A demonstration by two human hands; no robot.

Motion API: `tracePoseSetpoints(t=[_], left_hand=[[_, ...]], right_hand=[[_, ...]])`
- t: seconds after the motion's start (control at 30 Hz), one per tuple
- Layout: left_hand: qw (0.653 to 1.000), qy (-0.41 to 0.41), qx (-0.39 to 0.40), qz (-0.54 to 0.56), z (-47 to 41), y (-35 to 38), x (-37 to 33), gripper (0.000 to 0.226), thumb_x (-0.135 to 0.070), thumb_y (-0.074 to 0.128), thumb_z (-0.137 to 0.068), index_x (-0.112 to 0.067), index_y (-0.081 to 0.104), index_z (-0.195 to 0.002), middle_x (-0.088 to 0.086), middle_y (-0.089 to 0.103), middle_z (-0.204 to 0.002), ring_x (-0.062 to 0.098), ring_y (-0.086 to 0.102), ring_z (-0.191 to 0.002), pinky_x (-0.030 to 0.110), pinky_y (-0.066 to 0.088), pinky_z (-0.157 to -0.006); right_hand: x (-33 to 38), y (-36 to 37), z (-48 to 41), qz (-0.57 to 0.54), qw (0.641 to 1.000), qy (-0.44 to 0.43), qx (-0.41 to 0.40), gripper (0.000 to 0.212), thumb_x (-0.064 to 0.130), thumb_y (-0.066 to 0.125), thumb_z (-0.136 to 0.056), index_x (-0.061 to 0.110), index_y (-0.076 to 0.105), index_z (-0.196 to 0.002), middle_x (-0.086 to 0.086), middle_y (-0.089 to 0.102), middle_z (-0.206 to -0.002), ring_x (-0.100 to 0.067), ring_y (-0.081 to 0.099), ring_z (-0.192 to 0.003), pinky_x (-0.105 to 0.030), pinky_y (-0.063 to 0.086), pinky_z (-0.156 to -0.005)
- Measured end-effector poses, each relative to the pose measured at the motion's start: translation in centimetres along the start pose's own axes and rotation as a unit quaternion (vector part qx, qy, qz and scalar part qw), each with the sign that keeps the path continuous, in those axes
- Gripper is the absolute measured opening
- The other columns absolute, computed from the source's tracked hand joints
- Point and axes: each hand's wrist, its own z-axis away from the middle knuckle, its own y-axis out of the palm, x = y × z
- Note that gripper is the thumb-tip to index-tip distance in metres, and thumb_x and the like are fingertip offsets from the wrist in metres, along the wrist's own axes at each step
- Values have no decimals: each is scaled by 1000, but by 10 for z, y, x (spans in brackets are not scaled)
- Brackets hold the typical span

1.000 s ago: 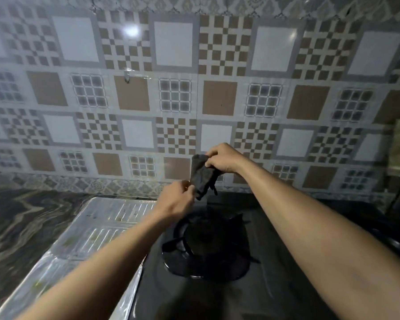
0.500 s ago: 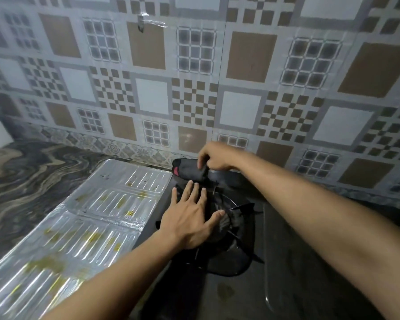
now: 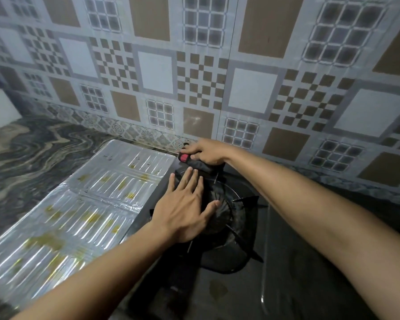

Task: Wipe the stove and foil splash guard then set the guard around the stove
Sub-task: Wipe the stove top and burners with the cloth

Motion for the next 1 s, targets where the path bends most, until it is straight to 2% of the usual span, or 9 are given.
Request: tracePoseSetpoints(t=[0.07,0.27,0.37,0.47,0.63,0.73,0.83,1.0], left_hand=[[1000,2,3,-1,0,2,0,87,-68,7,-94,-9,5,-157,9,-5,-166,18,-17,-151,51,-6,-122],[1000,-8,6,7,-4,0,-5,81,-68,10,-93,-21,-2,-158,13,-5,-166,25,-16,-151,57,-10,-119],[1000,-8,4,8,-6,-3,-14,79,-72,9,-91,-33,-5,-157,13,-5,-166,36,-15,-151,62,-13,-116],[1000,8,6,20,-9,-4,-28,82,-77,8,-87,-36,-6,-156,9,-6,-166,36,-16,-150,63,-16,-114],[997,56,32,45,-12,3,-48,85,-84,4,-79,-44,-9,-154,1,-13,-165,31,-20,-150,67,-15,-113],[996,56,42,53,-15,9,-48,84,-85,1,-77,-49,-12,-151,-1,-15,-165,32,-21,-149,68,-15,-112],[997,67,31,38,-17,8,-47,82,-84,1,-78,-49,-13,-151,-4,-14,-164,31,-22,-149,69,-16,-111],[995,94,29,20,-13,8,-47,80,-85,1,-79,-51,-17,-149,-6,-10,-165,36,-21,-148,70,-16,-110]], right_hand=[[-9,-2,5,11,1000,-1,-4,47,5,50,-100,21,48,-145,-3,41,-155,-21,36,-142,-27,23,-115],[-43,-5,35,10,999,43,-24,53,1,48,-97,27,50,-143,-2,44,-153,-27,47,-134,-38,33,-115],[-59,-3,61,-1,996,66,-52,50,1,45,-99,23,49,-144,-4,40,-155,-25,40,-140,-30,27,-116],[-74,9,88,-21,992,89,-81,48,3,43,-102,21,45,-147,-2,34,-158,-22,29,-146,-22,19,-112],[-88,29,137,-25,980,148,-133,48,15,34,-106,25,33,-153,3,24,-162,-20,20,-150,-37,15,-122],[-95,38,169,-5,971,189,-144,49,24,28,-108,23,24,-156,-1,17,-164,-18,12,-152,-35,5,-121],[-105,43,196,-10,962,234,-138,51,32,25,-108,24,16,-158,-4,10,-166,-19,6,-153,-35,5,-122],[-117,40,230,26,930,335,-151,54,30,24,-108,12,13,-157,-12,18,-164,-29,16,-150,-43,14,-122]])
